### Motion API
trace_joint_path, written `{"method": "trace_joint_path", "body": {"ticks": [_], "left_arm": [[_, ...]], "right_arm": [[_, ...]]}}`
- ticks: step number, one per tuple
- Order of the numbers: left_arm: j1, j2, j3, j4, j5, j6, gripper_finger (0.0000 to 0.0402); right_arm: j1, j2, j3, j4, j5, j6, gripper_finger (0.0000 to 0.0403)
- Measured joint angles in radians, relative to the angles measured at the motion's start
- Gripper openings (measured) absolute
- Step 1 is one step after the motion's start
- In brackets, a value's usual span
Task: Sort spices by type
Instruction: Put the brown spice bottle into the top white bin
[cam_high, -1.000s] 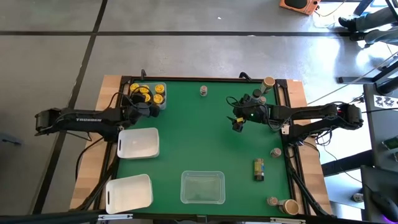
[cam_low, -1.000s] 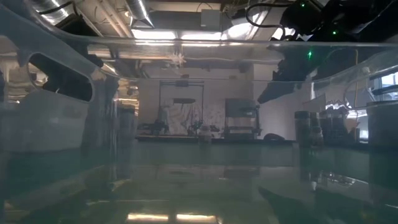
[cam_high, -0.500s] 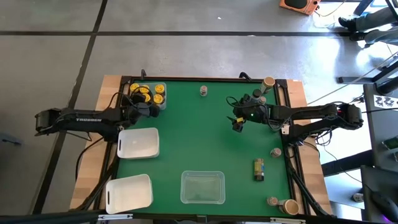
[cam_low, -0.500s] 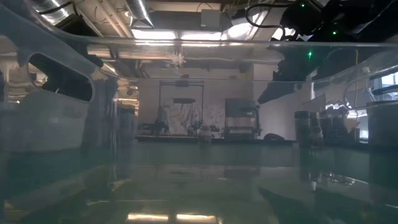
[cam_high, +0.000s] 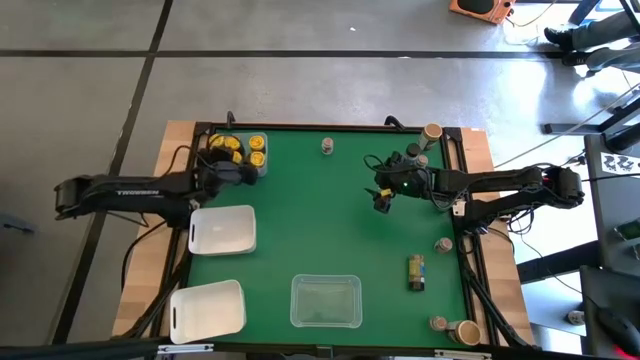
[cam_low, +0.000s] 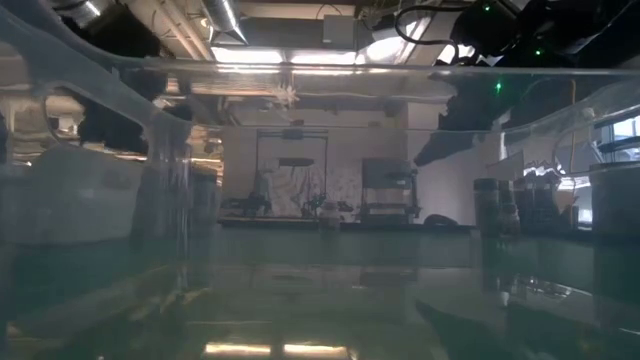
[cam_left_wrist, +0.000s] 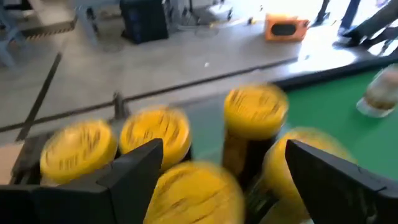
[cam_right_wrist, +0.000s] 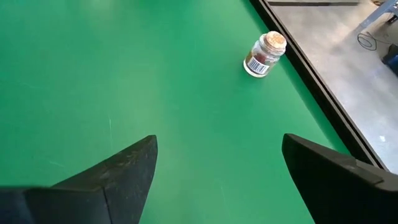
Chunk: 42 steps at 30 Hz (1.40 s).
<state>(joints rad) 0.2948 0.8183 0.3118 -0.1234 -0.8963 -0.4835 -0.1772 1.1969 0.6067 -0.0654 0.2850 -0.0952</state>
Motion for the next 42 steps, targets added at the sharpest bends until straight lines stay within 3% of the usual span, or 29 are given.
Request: {"method": "trace_joint_path", "body": {"ticks": [4, 12, 21, 25, 30, 42], "left_arm": [[-0.009, -0.040, 0.066, 0.001, 0.016, 0.071, 0.0335], [-0.050, -0.059, 0.124, 0.016, 0.077, 0.074, 0.0336], [-0.105, -0.009, 0.125, 0.304, 0.283, 0.154, 0.0336], [-0.123, 0.071, 0.131, 0.432, 0.337, 0.197, 0.0336], [-0.130, 0.208, 0.202, 0.449, 0.337, 0.224, 0.0335], [-0.105, 0.621, 0.520, 0.387, 0.348, 0.303, 0.0297]], "right_arm": [[0.000, 0.000, 0.000, 0.001, -0.048, 0.041, 0.0342], [0.000, 0.000, 0.000, 0.007, -0.061, 0.046, 0.0342], [0.000, 0.004, 0.000, 0.100, -0.079, 0.008, 0.0342], [0.000, 0.018, 0.000, 0.141, -0.079, -0.012, 0.0342], [0.000, 0.036, 0.000, 0.170, -0.078, -0.022, 0.0342], [0.000, 0.111, 0.000, 0.244, -0.129, -0.043, 0.0342]]}}
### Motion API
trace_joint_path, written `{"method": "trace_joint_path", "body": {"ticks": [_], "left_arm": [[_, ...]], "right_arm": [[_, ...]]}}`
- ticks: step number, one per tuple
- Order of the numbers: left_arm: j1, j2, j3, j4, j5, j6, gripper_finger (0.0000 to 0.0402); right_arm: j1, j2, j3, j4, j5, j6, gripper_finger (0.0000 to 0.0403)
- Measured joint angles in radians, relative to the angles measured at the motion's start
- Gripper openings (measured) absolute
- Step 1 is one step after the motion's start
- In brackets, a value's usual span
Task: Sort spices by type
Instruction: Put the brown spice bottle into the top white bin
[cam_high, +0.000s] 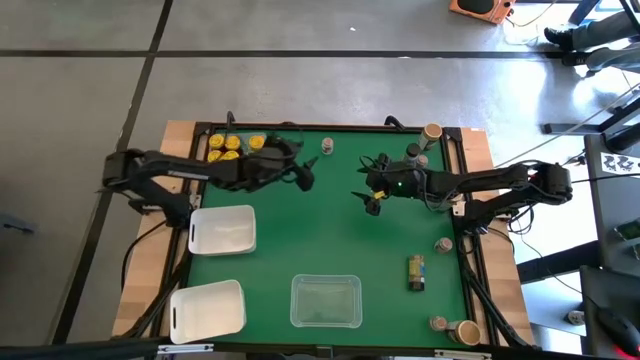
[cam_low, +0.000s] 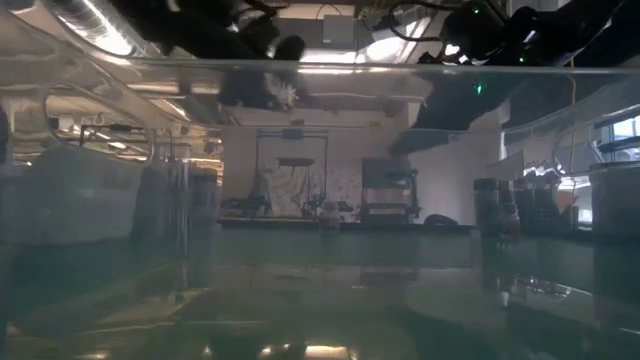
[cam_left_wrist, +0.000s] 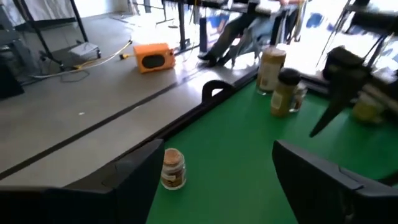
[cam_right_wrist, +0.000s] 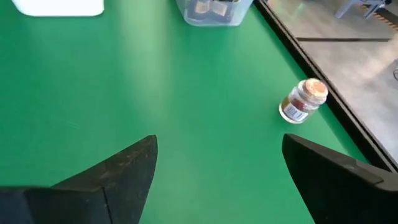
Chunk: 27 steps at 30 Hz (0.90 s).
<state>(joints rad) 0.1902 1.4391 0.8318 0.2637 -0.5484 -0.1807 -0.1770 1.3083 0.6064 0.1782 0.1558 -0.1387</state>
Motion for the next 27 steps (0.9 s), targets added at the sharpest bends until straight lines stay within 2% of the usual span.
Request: {"method": "trace_joint_path", "body": {"ticks": [6, 13, 16, 19, 27], "left_arm": [[0.047, 0.139, 0.115, -0.022, -0.011, 0.075, 0.0296], [0.163, 0.258, 0.239, -0.115, -0.024, -0.008, 0.0320], [0.203, 0.321, 0.308, -0.200, 0.074, -0.072, 0.0335], [0.225, 0.382, 0.370, -0.218, 0.166, -0.080, 0.0341], [0.270, 0.527, 0.453, -0.228, 0.176, -0.115, 0.0340]], "right_arm": [[0.000, 0.000, 0.000, 0.006, 0.000, 0.000, 0.0342], [0.000, 0.000, 0.000, 0.008, 0.000, -0.043, 0.0342], [0.000, 0.000, 0.000, 0.008, 0.007, -0.095, 0.0342], [-0.007, 0.000, 0.000, 0.008, 0.008, -0.121, 0.0342], [-0.029, 0.000, 0.000, -0.003, -0.010, -0.128, 0.0342]]}}
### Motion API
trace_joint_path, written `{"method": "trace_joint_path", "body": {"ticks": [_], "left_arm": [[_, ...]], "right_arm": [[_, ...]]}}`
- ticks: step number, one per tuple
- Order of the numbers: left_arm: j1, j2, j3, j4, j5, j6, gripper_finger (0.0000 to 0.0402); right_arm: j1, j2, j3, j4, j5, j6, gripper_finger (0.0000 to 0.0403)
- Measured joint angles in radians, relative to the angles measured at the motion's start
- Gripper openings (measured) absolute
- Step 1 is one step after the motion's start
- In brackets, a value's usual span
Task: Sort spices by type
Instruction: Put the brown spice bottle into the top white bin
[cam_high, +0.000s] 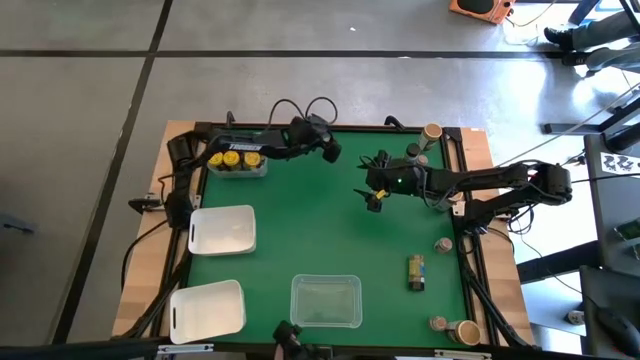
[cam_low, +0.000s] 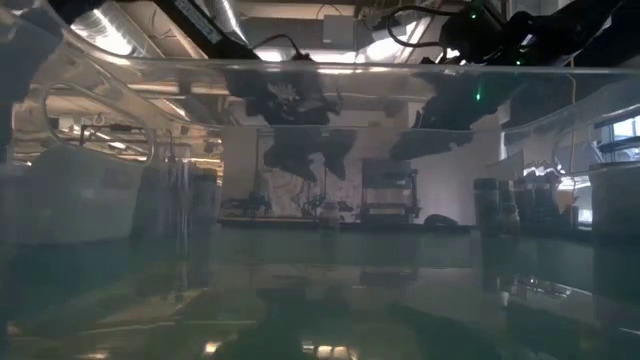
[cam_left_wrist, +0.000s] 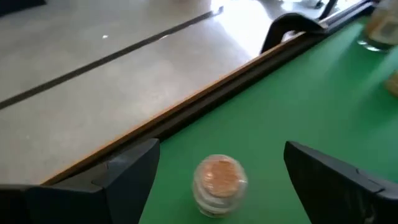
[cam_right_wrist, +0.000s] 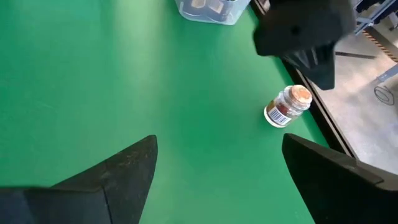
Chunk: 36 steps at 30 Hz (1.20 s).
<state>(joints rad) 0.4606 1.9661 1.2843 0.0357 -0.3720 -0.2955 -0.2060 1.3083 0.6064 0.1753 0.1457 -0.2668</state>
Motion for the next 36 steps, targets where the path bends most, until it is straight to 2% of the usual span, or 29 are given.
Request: {"method": "trace_joint_path", "body": {"ticks": [11, 25, 36], "left_arm": [[0.035, 0.096, 0.007, 0.024, 0.057, 0.006, 0.0340], [0.053, 0.121, 0.008, 0.085, 0.101, 0.021, 0.0337], [0.053, 0.120, 0.008, 0.079, 0.136, 0.008, 0.0260]], "right_arm": [[0.001, 0.000, 0.000, 0.001, -0.026, 0.000, 0.0342], [0.001, 0.000, 0.000, 0.003, -0.025, 0.000, 0.0342], [0.001, 0.000, 0.000, 0.003, -0.025, -0.001, 0.0342]]}}
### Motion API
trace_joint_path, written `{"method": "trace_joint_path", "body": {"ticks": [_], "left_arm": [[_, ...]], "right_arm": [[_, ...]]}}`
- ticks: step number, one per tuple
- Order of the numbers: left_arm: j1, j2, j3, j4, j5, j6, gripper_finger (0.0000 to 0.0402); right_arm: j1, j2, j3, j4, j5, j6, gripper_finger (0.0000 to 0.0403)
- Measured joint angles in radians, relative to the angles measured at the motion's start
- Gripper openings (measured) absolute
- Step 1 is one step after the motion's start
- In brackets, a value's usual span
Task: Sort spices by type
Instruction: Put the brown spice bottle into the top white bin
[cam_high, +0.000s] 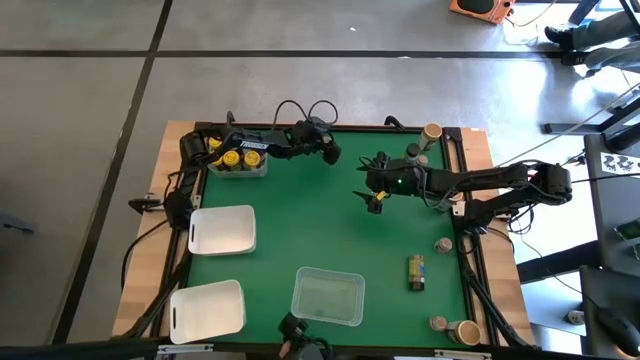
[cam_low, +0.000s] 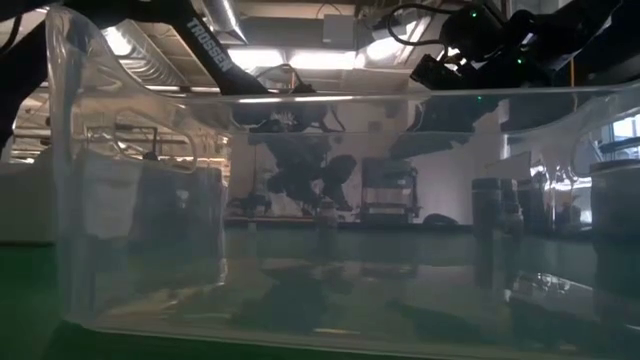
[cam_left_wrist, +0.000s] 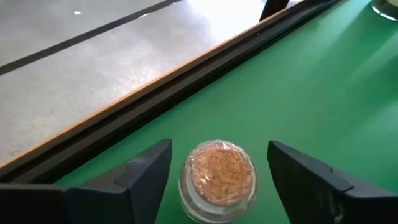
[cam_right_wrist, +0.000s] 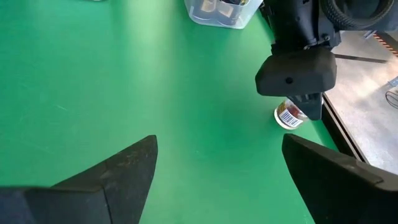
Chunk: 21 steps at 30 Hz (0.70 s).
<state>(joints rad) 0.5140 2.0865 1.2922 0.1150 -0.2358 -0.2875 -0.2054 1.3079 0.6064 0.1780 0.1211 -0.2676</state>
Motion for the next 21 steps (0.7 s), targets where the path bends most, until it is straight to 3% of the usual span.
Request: {"method": "trace_joint_path", "body": {"ticks": [13, 21], "left_arm": [[0.006, 0.000, 0.000, -0.044, 0.014, 0.022, 0.0176], [0.002, 0.000, 0.000, -0.042, 0.013, 0.052, 0.0185]], "right_arm": [[0.000, 0.000, 0.000, -0.001, -0.001, -0.003, 0.0342], [0.000, 0.000, 0.000, -0.001, -0.001, -0.006, 0.0342]]}}
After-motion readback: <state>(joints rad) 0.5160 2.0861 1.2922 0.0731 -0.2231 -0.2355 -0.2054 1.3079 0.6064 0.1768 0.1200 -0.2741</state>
